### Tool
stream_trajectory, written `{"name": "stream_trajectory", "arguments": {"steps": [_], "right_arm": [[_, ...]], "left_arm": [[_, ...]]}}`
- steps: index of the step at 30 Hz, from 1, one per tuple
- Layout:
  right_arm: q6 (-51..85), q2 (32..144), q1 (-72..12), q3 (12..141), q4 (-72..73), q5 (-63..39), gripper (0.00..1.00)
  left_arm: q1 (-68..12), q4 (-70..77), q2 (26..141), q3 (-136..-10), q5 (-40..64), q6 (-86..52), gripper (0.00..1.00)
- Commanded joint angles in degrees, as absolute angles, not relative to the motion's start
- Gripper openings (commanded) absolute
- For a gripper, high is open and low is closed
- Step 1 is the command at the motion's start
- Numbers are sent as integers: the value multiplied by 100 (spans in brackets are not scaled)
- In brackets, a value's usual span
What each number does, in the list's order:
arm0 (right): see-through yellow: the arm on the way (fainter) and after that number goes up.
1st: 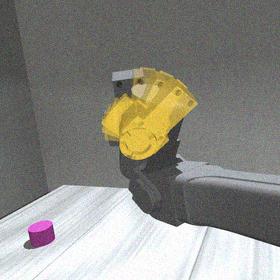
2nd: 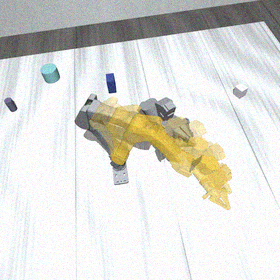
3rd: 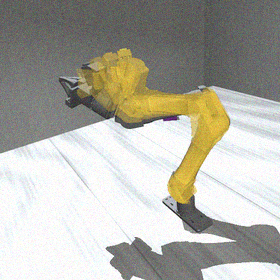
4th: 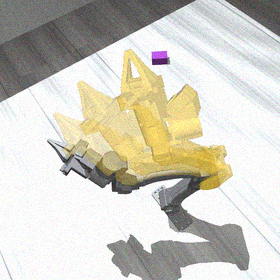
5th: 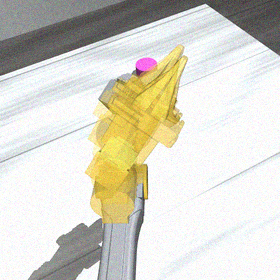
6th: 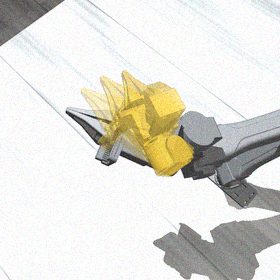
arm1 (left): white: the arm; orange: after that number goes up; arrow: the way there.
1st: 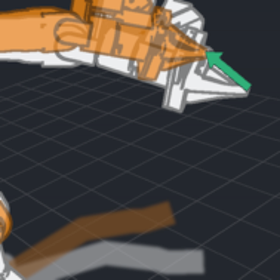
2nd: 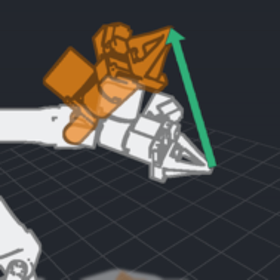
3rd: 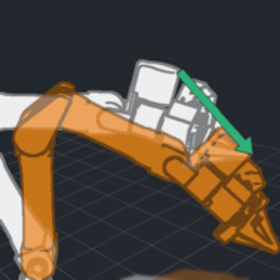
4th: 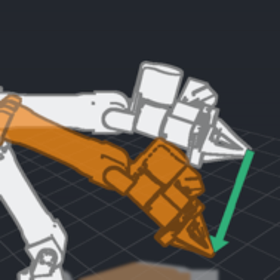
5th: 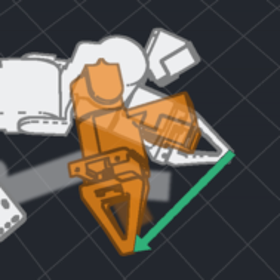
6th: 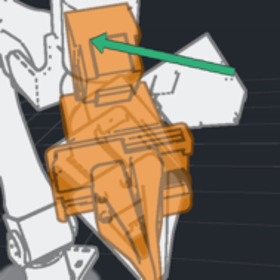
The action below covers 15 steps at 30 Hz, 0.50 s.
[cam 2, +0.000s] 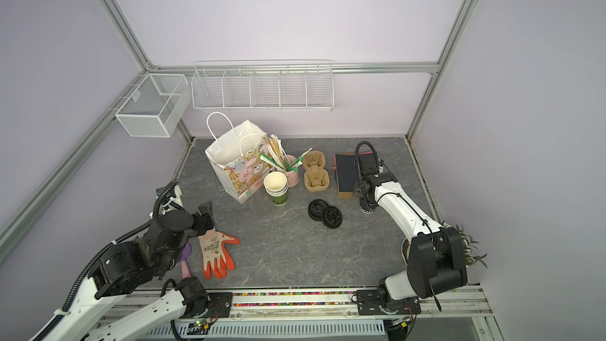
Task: Pack a coffee takeout order
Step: Place the coffee cup at the middle-right of the table.
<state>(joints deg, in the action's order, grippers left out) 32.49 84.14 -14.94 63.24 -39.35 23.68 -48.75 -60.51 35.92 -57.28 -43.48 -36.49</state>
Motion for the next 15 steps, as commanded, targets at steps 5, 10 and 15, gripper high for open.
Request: {"name": "stream_trajectory", "arguments": {"steps": [5,10,15], "right_arm": [[3182,8853,-1364,6587,-3519,2217,74],[3103,9077,-1314,6741,-3441,2208,75],[3086,9193,-1307,6801,-3536,2178,78]], "left_arm": [[-4840,-6178,3625,-5674,-4368,-3557,90],[-4842,-6174,3636,-5668,-4368,-3551,90],[-4807,-6162,3647,-5660,-4345,-3531,90]]}}
